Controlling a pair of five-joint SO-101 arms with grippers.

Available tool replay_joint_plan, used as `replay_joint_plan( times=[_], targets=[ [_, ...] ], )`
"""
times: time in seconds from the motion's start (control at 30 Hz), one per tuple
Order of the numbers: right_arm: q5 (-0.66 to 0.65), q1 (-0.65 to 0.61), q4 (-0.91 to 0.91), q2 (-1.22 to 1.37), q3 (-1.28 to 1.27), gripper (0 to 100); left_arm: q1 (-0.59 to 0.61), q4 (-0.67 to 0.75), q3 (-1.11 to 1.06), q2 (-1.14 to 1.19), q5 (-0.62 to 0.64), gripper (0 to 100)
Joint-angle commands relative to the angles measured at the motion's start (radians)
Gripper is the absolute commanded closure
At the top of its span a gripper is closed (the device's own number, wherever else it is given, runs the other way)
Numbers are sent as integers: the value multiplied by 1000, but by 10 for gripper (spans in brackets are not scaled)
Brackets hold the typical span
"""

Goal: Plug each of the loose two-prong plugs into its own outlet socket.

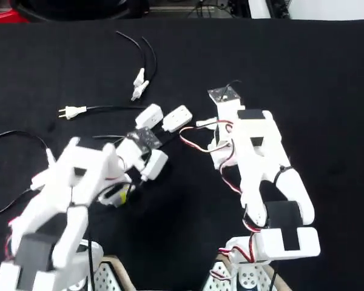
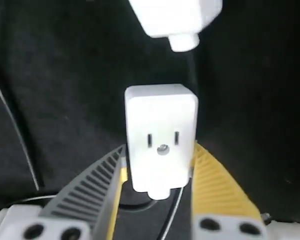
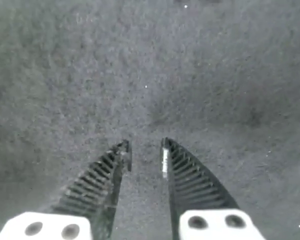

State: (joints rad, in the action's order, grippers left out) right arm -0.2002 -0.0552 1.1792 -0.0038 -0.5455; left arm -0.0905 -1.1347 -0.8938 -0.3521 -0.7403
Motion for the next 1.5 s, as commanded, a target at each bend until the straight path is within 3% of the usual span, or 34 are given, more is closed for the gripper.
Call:
replay_joint_plan(
  times=[0.0,0.17,0.33,0.4,0.6,0.73,0.9,1.07,1.13,1.27,1.4,1.47],
  targets=[
    [14,9,-2,-4,48,893,-7,3,-53,-172,-3,777],
    [8,14,31,-10,64,893,-13,0,-163,-396,-9,699],
    [6,14,72,-2,93,893,-4,-32,-289,-580,-175,554],
    [6,14,72,-2,93,893,22,-66,-308,-655,-184,517],
    [6,14,74,-2,91,893,216,-37,-278,-930,-186,549],
    [6,14,74,-2,91,893,170,17,-300,-1046,-146,580],
    [6,14,75,-2,91,893,47,242,-424,-997,-77,637],
    [6,14,75,-2,91,893,13,428,-484,-833,-78,657],
    [6,14,75,-2,90,893,15,451,-486,-760,-121,657],
    [6,14,74,-2,90,893,42,462,-484,-611,-353,660],
    [8,14,72,-2,90,893,68,577,-449,-468,-341,660],
    [8,14,72,-2,90,893,68,565,-423,-404,-339,660]
  ],
)
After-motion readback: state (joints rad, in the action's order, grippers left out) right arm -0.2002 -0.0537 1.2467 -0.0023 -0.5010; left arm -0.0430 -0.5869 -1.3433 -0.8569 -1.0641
